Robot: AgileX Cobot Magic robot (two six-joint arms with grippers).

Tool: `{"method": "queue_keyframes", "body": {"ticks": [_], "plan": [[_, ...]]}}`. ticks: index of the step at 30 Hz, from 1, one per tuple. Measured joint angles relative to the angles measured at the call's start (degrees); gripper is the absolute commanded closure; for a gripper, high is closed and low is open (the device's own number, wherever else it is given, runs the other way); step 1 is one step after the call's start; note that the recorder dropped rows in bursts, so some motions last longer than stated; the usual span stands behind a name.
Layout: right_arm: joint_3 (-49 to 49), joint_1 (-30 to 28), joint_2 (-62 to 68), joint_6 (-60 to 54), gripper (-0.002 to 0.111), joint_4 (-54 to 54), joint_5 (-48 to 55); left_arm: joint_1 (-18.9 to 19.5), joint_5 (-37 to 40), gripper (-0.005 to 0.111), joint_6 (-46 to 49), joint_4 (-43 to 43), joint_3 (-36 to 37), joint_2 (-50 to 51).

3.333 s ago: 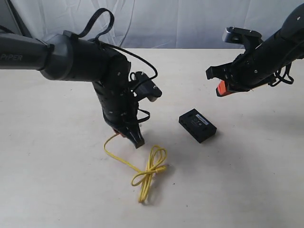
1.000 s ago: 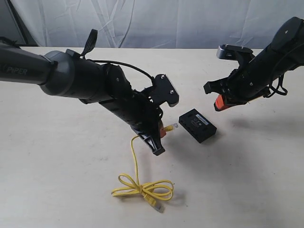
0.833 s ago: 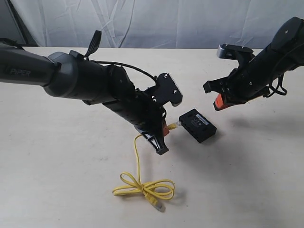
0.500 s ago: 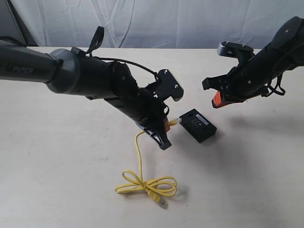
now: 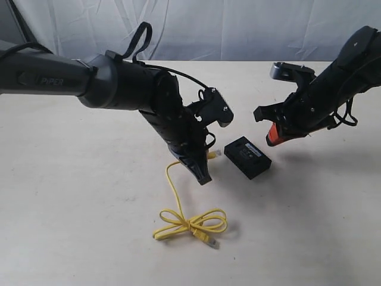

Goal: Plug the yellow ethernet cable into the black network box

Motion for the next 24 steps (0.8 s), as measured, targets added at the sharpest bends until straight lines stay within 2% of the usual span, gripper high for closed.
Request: {"method": "queue_keyframes", "body": {"ticks": [17, 24], "plan": [[0.00, 0.00, 3.00, 0.62, 0.109, 0.82, 5.75, 0.00, -0.37, 0.107, 0.16, 0.00, 0.00, 1.18], [0.00, 0.00, 3.00, 0.75, 0.109, 0.94, 1.35, 0.00, -1.69, 0.107, 6.54, 0.09, 0.00, 1.18]]}}
